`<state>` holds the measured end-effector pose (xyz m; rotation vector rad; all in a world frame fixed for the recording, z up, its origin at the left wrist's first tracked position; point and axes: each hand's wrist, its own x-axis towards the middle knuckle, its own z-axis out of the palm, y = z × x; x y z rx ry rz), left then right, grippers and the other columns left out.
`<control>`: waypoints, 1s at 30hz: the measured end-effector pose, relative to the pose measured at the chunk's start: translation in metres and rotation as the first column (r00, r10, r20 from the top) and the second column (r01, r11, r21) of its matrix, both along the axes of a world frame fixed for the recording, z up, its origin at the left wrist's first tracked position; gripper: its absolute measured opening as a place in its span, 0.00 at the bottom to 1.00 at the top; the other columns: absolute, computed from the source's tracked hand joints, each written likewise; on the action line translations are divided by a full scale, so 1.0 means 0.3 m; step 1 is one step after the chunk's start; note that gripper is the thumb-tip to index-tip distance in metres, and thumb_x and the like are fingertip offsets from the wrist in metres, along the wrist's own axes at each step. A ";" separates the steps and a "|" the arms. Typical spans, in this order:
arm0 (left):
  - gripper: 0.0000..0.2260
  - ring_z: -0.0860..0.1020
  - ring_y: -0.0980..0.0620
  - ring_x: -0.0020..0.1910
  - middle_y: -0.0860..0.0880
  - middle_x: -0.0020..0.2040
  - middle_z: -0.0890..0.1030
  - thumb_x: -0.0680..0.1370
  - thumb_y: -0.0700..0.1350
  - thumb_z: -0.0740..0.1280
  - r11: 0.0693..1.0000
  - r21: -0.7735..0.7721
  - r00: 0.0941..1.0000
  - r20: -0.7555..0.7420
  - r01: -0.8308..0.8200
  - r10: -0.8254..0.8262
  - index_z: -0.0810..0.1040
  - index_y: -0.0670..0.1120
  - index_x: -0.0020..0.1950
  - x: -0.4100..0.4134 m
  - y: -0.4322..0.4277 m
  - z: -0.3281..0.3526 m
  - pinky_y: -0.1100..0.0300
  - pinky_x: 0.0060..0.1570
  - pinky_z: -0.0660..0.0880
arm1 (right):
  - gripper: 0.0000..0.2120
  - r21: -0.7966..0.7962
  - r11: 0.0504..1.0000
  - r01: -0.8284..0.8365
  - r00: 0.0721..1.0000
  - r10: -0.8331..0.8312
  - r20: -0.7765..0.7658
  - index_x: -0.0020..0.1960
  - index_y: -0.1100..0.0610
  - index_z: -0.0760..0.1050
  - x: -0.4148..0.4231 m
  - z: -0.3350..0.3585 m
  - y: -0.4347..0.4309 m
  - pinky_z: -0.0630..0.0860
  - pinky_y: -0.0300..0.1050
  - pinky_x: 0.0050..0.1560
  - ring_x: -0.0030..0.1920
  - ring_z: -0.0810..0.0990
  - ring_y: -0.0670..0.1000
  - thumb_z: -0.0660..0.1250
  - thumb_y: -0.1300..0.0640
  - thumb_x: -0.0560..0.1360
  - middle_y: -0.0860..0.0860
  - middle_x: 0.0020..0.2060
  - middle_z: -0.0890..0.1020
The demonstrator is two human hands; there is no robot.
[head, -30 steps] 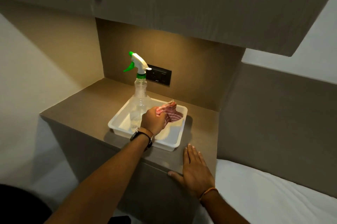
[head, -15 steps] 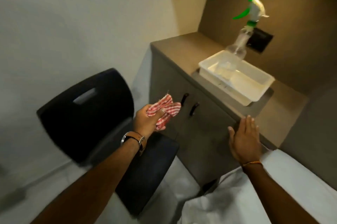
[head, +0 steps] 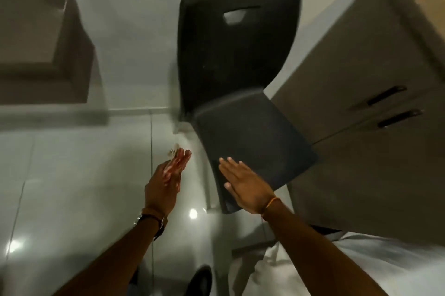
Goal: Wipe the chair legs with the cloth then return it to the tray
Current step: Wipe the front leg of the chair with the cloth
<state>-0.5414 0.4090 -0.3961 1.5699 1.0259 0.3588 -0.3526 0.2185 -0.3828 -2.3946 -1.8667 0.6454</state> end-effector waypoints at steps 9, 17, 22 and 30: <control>0.20 0.72 0.45 0.76 0.43 0.76 0.75 0.86 0.32 0.53 0.968 -0.249 0.970 0.228 -0.027 0.085 0.66 0.38 0.79 -0.135 -0.248 -0.403 0.43 0.78 0.65 | 0.27 -0.201 0.825 -0.529 0.833 0.549 0.062 0.83 0.56 0.58 0.036 -0.303 0.131 0.49 0.57 0.84 0.84 0.54 0.54 0.56 0.48 0.87 0.53 0.83 0.60; 0.20 0.76 0.48 0.72 0.47 0.73 0.78 0.85 0.44 0.60 0.997 -0.070 0.999 0.046 0.028 -0.025 0.71 0.48 0.77 -0.086 -0.402 -0.598 0.43 0.71 0.74 | 0.26 -0.160 0.791 -0.591 0.762 0.612 0.211 0.74 0.55 0.74 0.073 -0.374 0.124 0.46 0.55 0.83 0.80 0.65 0.57 0.49 0.45 0.85 0.52 0.74 0.76; 0.23 0.79 0.45 0.68 0.43 0.71 0.78 0.82 0.35 0.64 0.998 0.031 0.997 -0.063 0.056 -0.054 0.70 0.44 0.77 -0.050 -0.481 -0.667 0.45 0.67 0.78 | 0.27 -0.065 0.838 -0.541 0.813 0.542 0.214 0.73 0.55 0.76 0.080 -0.402 0.107 0.46 0.54 0.83 0.78 0.68 0.57 0.47 0.45 0.85 0.52 0.71 0.79; 0.27 0.78 0.45 0.68 0.48 0.71 0.77 0.83 0.59 0.54 0.988 -0.036 0.988 -0.025 0.153 -0.154 0.67 0.48 0.78 0.008 -0.565 -0.737 0.58 0.66 0.75 | 0.20 0.007 0.859 -0.513 0.838 0.499 0.219 0.69 0.56 0.80 0.095 -0.422 0.095 0.54 0.58 0.83 0.76 0.70 0.56 0.59 0.47 0.85 0.50 0.70 0.80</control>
